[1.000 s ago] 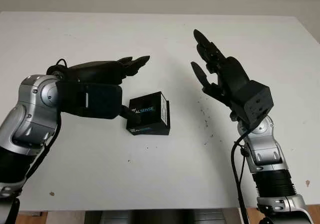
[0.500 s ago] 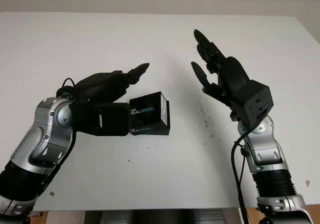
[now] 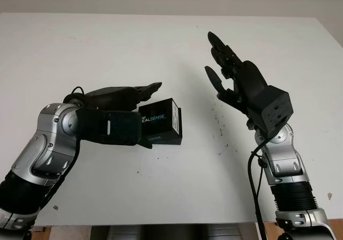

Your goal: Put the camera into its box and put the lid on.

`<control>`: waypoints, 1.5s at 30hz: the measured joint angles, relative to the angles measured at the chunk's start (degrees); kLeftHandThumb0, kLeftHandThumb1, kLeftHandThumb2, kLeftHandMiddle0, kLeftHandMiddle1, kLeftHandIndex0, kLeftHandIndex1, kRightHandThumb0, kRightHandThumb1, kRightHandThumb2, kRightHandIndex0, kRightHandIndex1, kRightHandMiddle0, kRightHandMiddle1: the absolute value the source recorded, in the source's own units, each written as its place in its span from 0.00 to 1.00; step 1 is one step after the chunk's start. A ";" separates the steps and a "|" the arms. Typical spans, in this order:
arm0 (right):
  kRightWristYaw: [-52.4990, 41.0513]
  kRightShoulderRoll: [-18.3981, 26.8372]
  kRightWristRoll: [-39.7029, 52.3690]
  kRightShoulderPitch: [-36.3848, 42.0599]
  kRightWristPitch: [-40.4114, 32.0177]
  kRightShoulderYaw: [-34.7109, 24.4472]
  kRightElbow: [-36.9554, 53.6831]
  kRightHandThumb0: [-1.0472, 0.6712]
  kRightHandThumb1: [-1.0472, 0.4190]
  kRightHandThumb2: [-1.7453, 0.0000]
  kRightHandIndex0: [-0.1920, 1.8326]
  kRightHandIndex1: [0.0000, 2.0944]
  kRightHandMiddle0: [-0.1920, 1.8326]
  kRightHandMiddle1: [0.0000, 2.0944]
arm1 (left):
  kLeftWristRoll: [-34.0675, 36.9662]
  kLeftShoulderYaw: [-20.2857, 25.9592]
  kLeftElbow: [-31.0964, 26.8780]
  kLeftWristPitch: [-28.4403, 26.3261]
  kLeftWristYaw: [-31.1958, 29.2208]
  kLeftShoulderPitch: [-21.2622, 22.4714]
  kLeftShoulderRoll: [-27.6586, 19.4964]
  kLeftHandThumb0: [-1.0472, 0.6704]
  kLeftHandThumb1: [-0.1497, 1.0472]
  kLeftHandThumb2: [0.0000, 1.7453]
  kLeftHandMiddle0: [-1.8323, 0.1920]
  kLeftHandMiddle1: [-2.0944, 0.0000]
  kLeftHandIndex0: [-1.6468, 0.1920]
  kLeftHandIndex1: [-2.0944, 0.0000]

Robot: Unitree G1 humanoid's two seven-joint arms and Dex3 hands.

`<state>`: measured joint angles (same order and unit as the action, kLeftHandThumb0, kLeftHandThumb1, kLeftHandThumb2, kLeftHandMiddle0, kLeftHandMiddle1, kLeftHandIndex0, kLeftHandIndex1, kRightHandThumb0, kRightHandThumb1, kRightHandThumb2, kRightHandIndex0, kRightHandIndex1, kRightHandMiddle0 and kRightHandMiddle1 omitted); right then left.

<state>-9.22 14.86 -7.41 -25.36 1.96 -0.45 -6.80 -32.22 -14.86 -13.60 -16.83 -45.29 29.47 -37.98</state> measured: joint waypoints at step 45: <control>-0.77 0.27 0.00 0.01 -0.21 0.00 0.11 0.20 0.00 0.70 0.15 0.02 0.15 0.03 | -10.95 -1.63 -1.30 5.95 20.13 -8.07 6.39 0.38 1.00 0.07 0.88 0.19 0.85 0.39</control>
<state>-10.00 15.13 -7.41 -25.36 1.74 -0.46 -6.69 -43.17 -16.49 -14.89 -10.88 -25.16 21.40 -31.59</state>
